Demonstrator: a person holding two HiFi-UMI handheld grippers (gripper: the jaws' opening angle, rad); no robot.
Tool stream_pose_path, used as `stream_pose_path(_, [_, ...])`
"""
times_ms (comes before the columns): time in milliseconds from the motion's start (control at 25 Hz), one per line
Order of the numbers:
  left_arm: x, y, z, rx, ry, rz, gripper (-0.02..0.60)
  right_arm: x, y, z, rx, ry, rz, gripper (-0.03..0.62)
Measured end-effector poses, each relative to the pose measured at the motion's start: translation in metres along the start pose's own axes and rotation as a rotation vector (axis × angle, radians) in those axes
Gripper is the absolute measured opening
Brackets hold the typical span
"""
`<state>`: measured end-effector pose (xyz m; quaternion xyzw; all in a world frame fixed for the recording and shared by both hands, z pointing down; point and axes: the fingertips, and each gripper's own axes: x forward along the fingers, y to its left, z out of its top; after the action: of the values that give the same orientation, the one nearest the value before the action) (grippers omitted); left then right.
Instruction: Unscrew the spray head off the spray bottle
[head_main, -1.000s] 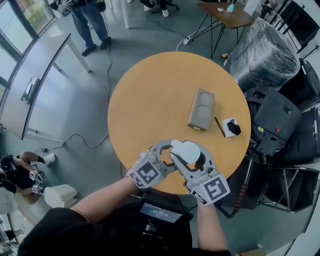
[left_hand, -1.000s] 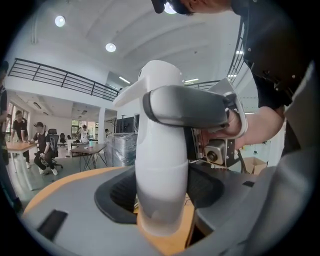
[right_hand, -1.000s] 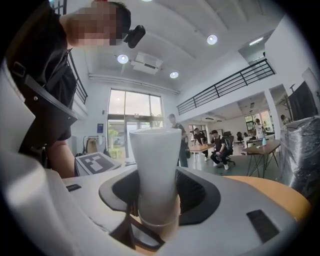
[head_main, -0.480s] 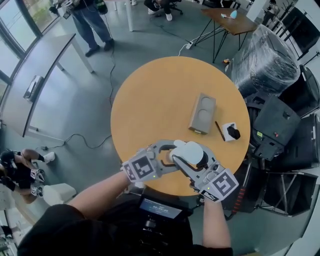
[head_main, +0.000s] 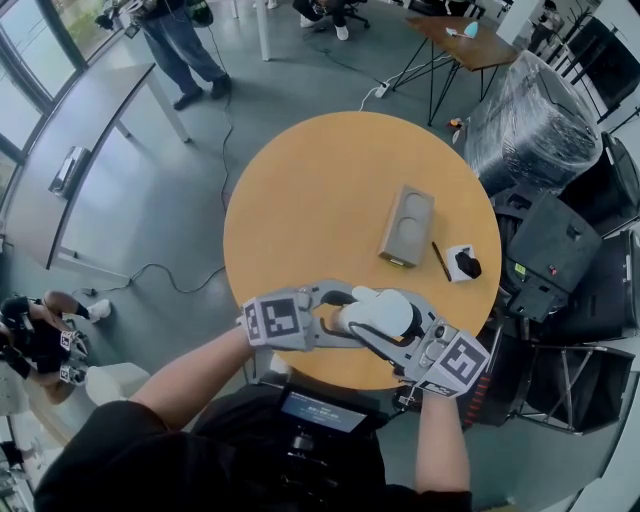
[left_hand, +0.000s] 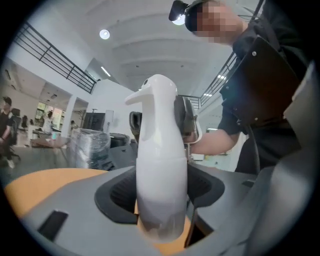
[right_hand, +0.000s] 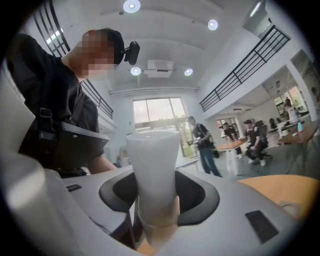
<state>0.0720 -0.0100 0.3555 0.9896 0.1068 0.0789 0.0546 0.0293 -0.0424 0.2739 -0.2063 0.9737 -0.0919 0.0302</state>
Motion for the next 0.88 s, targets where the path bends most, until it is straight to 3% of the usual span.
stream_pose_path(80, [-0.005, -0.016, 0.011, -0.048, -0.032, -0.112, 0.304, 0.004, 0.013, 0.011, 0.043, -0.021, 0.086, 0.21])
stream_pose_path(160, [-0.009, -0.022, 0.02, -0.056, -0.049, -0.167, 0.304, 0.007, 0.021, 0.02, 0.043, -0.023, 0.128, 0.209])
stream_pose_path(240, [-0.011, -0.022, 0.027, -0.045, -0.056, -0.191, 0.305, 0.008, 0.024, 0.026, 0.019, -0.023, 0.143, 0.213])
stream_pose_path(320, [-0.01, -0.016, 0.03, -0.028, -0.052, -0.16, 0.305, 0.007, 0.019, 0.03, -0.024, -0.024, 0.11, 0.218])
stream_pose_path(400, [-0.01, -0.006, 0.032, -0.017, -0.043, -0.099, 0.305, 0.007, 0.008, 0.031, -0.062, -0.002, 0.035, 0.226])
stream_pose_path(480, [-0.01, 0.003, 0.033, -0.007, -0.05, -0.035, 0.305, 0.008, -0.003, 0.03, -0.09, 0.024, -0.053, 0.304])
stream_pose_path(560, [-0.008, 0.012, 0.036, 0.013, -0.068, 0.05, 0.307, 0.006, -0.013, 0.03, -0.102, 0.031, -0.138, 0.324])
stream_pose_path(760, [-0.002, 0.053, 0.038, 0.038, -0.094, 0.396, 0.307, -0.007, -0.038, 0.029, -0.111, 0.022, -0.366, 0.324])
stream_pose_path(880, [-0.009, 0.064, 0.044, 0.078, -0.096, 0.518, 0.307, 0.001, -0.045, 0.031, -0.128, 0.019, -0.456, 0.324])
